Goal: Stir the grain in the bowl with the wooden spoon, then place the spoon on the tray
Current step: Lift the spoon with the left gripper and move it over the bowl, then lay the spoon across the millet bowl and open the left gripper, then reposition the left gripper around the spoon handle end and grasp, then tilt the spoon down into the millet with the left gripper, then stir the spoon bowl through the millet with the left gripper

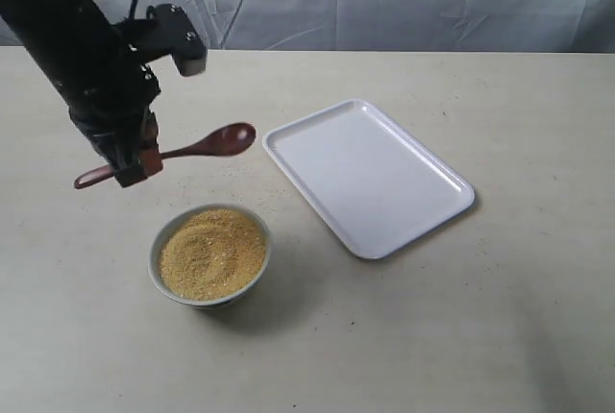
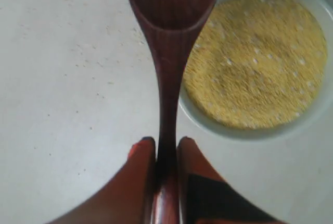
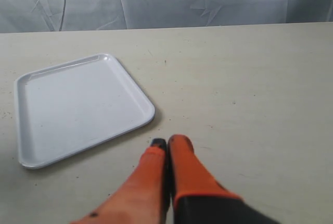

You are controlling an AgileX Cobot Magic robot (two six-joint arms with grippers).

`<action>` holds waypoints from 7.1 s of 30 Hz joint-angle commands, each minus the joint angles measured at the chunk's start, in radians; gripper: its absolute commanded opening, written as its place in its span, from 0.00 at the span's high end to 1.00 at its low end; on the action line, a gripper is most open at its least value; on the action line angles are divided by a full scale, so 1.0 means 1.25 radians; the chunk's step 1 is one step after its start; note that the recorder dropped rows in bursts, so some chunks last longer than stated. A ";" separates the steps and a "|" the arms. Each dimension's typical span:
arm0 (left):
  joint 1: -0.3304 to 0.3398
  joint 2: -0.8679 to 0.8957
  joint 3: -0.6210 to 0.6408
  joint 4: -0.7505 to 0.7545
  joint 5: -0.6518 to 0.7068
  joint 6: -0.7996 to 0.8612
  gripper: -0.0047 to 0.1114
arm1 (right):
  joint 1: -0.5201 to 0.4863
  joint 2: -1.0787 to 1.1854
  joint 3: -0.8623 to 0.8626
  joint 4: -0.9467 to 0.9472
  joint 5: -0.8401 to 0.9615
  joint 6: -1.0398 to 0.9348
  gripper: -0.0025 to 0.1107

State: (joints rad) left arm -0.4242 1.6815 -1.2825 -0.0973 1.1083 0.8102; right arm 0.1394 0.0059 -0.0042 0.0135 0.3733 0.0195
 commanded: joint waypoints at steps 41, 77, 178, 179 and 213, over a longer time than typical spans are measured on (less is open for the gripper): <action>-0.139 -0.145 0.128 0.147 -0.036 -0.442 0.68 | -0.004 -0.005 0.003 -0.001 -0.010 -0.001 0.95; -0.069 -0.712 1.009 -0.706 -1.022 -0.991 0.38 | -0.004 -0.005 0.003 -0.001 -0.008 -0.001 0.95; -0.069 -0.214 0.752 -0.413 -1.163 -1.329 0.96 | -0.004 -0.005 0.003 -0.003 -0.007 0.001 0.95; -0.069 -0.218 0.751 -0.391 -1.167 -1.333 0.96 | -0.004 -0.005 0.003 -0.003 -0.007 0.001 0.95; -0.069 -0.120 0.744 0.368 -1.642 -1.195 0.96 | -0.004 -0.005 0.003 0.003 -0.009 0.001 0.95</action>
State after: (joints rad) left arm -0.5095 1.5106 -0.3575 0.3462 -0.9103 -0.6515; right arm 0.1394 0.0059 -0.0042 0.0170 0.3733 0.0213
